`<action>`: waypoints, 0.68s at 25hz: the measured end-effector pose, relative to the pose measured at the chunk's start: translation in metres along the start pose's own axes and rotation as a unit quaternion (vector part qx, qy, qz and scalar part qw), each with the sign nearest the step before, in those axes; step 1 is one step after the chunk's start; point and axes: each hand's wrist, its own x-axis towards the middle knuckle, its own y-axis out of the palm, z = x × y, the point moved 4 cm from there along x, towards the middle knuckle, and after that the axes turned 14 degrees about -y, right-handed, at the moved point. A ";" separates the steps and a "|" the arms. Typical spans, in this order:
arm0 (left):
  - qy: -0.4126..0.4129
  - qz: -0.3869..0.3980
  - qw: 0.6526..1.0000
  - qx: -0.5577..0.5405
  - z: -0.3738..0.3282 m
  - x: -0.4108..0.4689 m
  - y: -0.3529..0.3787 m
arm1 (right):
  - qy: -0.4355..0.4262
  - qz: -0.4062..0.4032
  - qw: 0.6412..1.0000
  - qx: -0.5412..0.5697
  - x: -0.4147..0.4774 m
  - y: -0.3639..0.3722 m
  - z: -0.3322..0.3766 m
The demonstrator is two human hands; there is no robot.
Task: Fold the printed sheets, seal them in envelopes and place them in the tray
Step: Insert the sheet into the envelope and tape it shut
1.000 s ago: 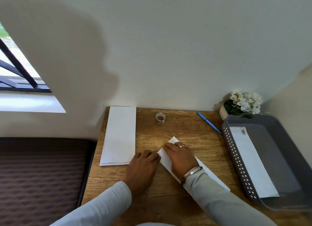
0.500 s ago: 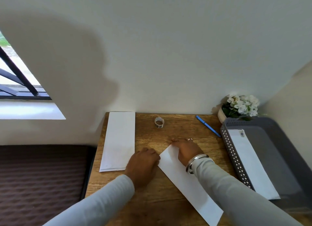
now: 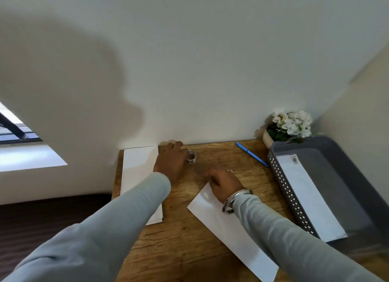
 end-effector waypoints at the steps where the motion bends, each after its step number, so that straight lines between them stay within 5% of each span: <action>1: 0.005 0.002 1.000 0.006 0.000 0.003 0.003 | -0.001 -0.005 1.000 0.013 0.001 -0.001 0.001; 4: 0.022 0.007 1.000 -0.009 0.000 0.007 0.008 | 0.002 -0.021 0.999 0.046 0.000 -0.006 0.003; 7: 0.001 0.054 0.989 -0.139 0.005 -0.003 0.008 | 0.019 -0.042 0.993 0.110 0.000 -0.008 0.004; 12: -0.021 0.106 0.933 -0.344 0.002 -0.039 -0.001 | 0.035 -0.115 0.975 0.187 0.003 -0.006 0.013; 17: -0.032 0.102 0.892 -0.439 0.000 -0.068 -0.014 | 0.045 -0.157 0.961 0.224 -0.003 -0.005 0.025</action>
